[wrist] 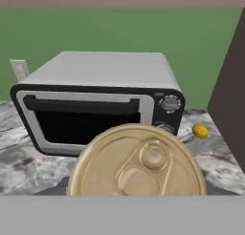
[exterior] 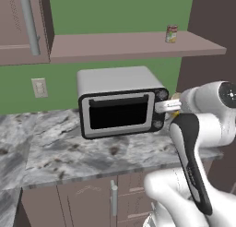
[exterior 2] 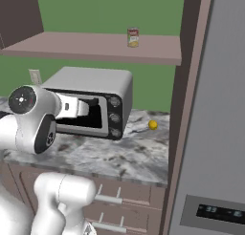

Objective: Restock the canned food cabinet by taking the new fresh canned food from the counter and placing it in the cabinet. Then, take the old canned food from the cabinet and place it on the counter.

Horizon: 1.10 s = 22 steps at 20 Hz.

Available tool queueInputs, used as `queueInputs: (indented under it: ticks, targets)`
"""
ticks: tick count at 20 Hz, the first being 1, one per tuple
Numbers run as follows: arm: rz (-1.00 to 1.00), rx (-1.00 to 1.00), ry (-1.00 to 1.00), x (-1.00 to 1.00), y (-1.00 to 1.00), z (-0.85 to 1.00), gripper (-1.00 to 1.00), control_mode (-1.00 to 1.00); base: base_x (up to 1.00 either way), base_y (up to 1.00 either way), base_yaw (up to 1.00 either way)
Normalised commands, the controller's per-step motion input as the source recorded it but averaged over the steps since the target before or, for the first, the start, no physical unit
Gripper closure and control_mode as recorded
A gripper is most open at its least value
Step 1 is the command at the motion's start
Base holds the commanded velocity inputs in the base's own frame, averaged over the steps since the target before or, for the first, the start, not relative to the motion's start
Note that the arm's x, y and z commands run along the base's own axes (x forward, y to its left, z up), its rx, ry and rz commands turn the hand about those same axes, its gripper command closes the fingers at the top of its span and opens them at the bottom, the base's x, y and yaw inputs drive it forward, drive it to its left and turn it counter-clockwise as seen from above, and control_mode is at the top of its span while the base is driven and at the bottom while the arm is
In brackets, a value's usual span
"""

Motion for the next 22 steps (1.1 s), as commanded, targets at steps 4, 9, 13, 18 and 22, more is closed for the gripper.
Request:
queueInputs:
  ticks: [4, 9, 13, 18, 22]
  targets:
    - [0.00, 0.00, -0.01, -0.07, -0.01, 1.00, 1.00, -1.00, 0.00, 0.00, 0.00]
    - [0.00, 0.00, 0.00, 0.15, 0.00, 1.00, 1.00, -1.00, 0.00, 0.00, 0.00]
    - [0.00, 0.00, 0.00, 0.49, 0.01, 1.00, 1.00, -1.00, 0.00, 0.00, 0.00]
    - [0.00, -0.01, 0.02, 0.95, 0.07, 0.31, 1.00, -1.00, 0.00, 0.00, 0.00]
    - [0.00, 0.00, 0.04, 1.00, 0.00, -0.09, 1.00, -1.00, 0.00, 0.00, 0.00]
